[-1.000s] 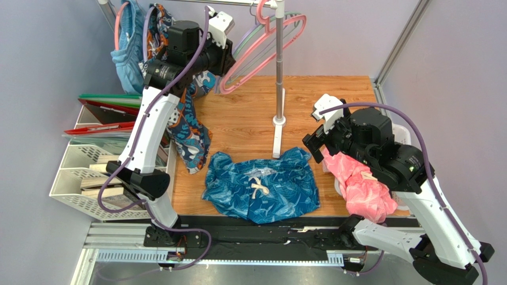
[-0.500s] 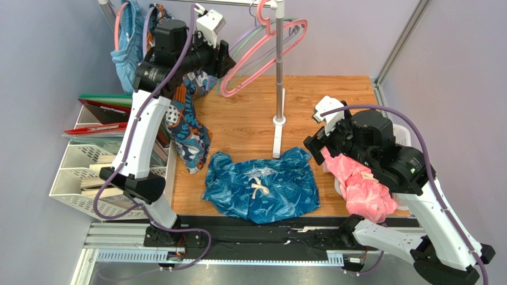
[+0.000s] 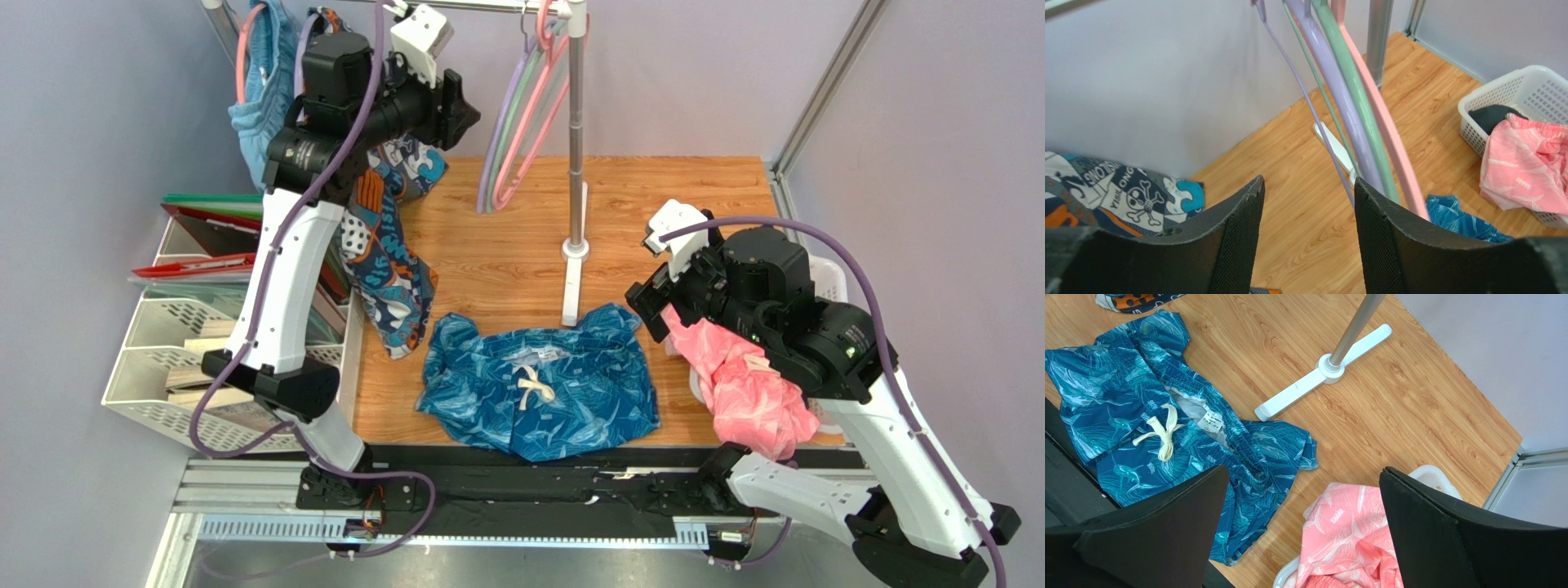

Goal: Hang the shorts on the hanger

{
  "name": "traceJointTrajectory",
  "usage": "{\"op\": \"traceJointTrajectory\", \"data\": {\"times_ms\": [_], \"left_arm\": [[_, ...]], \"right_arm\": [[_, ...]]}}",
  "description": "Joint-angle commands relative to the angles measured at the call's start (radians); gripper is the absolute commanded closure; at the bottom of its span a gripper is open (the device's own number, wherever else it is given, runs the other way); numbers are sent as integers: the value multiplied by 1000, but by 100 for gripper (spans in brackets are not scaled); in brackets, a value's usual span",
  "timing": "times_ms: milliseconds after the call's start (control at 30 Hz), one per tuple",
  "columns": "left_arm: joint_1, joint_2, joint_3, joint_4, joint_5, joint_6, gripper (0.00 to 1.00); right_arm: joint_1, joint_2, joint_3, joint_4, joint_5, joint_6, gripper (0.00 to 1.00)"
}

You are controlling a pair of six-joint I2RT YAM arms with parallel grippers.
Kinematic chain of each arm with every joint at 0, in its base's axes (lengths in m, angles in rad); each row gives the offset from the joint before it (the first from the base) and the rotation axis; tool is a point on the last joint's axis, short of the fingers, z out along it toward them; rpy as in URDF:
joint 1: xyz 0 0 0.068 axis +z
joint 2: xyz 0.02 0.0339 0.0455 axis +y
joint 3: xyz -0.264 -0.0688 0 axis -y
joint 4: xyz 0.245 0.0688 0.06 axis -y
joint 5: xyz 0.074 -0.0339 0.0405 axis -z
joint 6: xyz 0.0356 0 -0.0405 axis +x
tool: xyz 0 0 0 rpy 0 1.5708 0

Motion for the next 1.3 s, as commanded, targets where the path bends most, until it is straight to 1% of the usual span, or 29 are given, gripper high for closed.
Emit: {"op": "traceJointTrajectory", "data": {"times_ms": [0, 167, 400, 567, 633, 733, 833, 867, 933, 967, 1067, 1267], "left_arm": [[6, 37, 13, -3, 25, -33, 39], [6, 32, 6, 16, 54, -78, 39], [4, 6, -22, 107, 109, -289, 39], [-4, 14, -39, 144, 95, -361, 38], [-4, 18, -45, 151, 114, -378, 37], [-4, 23, -73, 189, 161, -444, 38], [-4, 24, -128, 261, 232, -536, 39], [-4, 29, -139, 308, 253, -589, 40], [-4, 40, -163, 350, 305, -646, 41], [-4, 50, -169, 391, 321, -706, 42], [-8, 75, -200, 477, 394, -800, 44], [-26, 129, -209, 610, 466, -907, 46]], "right_arm": [[-7, -9, 6, 4, -1, 8, 0], [-9, -9, 0, 9, -2, 10, 0], [-9, -7, -5, 12, -4, 11, 0], [-10, -10, -6, 15, -2, 11, 0], [-12, -12, -8, 14, -2, 11, 0], [-12, -12, -8, 14, -2, 11, 0], [-12, -14, -12, 17, -1, 11, 0], [-12, -14, -12, 15, -1, 11, 0], [-13, -17, -15, 17, -1, 11, 0], [-13, -18, -15, 17, 1, 11, 0], [-13, -20, -17, 17, 7, 10, 0], [-15, -24, -23, 11, 18, 4, 0]]}}
